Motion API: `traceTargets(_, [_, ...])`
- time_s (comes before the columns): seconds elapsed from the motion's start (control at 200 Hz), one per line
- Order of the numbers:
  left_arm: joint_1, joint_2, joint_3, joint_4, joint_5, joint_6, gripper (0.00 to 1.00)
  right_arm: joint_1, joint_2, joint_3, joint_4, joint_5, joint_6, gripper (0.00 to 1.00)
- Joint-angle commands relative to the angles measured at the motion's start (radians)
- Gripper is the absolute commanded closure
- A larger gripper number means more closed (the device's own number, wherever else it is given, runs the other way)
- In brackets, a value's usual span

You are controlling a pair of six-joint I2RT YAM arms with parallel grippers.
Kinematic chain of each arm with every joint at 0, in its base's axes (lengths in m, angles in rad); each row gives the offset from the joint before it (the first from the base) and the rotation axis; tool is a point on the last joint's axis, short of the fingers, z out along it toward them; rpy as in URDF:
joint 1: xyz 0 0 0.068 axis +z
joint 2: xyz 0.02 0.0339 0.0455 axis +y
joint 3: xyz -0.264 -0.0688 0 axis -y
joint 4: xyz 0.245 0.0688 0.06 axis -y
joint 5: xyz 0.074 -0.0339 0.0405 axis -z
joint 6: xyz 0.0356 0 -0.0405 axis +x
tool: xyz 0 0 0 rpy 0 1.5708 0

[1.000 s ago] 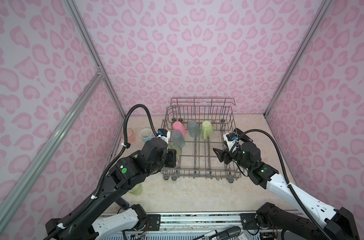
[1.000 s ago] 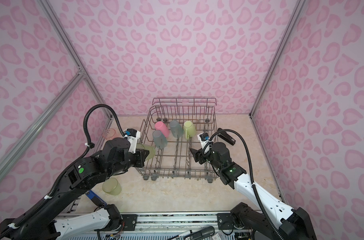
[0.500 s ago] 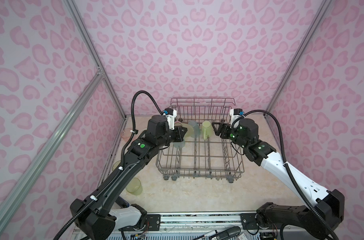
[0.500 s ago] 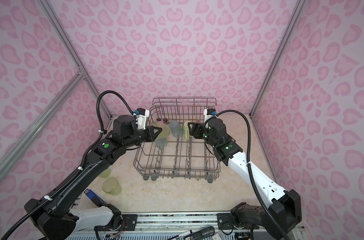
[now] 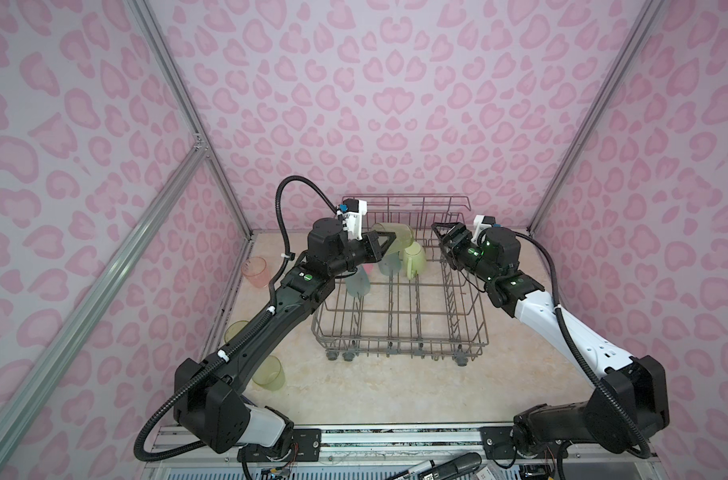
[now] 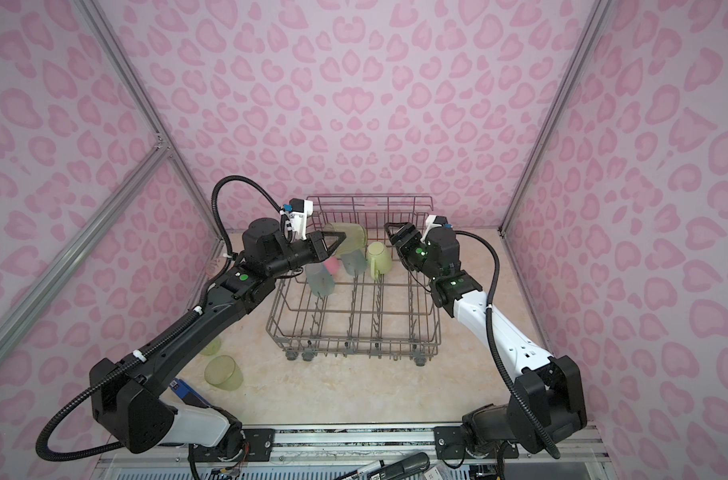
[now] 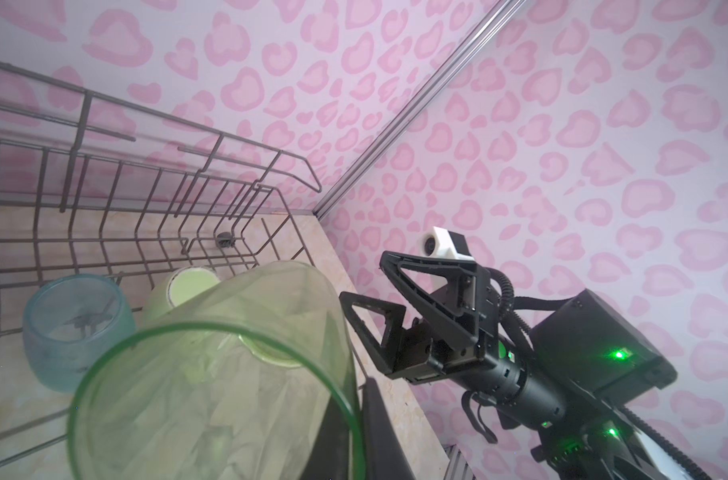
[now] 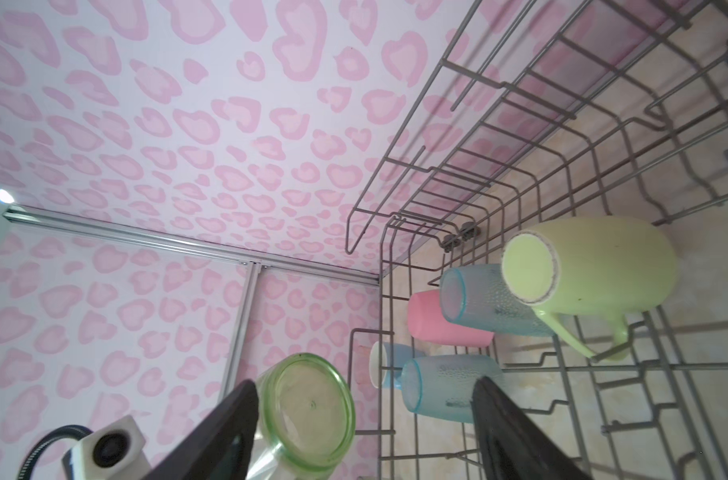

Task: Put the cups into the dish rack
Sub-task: 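Bring both grippers together over the rack and grasp the green glass with the right gripper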

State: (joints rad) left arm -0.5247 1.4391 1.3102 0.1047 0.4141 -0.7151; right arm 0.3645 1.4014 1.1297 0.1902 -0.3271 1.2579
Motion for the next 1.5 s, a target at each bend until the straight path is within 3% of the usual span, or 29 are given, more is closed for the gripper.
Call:
traceTargets(0.0, [0.0,0.016,-0.018,0.186,0.03,-0.043,0.96,-0.002,0.014,0.015,0.083,-0.006,0.133,0.18])
traceTargets(0.535, [0.0,0.083,0.01,0.325,0.103,-0.068,0.96,0.041,0.06,0.077,0.11,-0.008,0.229,0.12])
traceTargets(1.215, [-0.015,0.174,0.029,0.441,0.127,-0.109,0.96,0.082,0.148,0.125,0.188,-0.012,0.294,0.12])
traceTargets(1.37, [-0.019,0.187,0.029,0.438,0.133,-0.109,0.96,0.081,0.147,0.124,0.185,0.003,0.29,0.15])
traceTargets(1.495, [-0.02,0.189,0.06,0.427,0.135,-0.108,0.91,0.082,0.145,0.127,0.19,0.013,0.276,0.26])
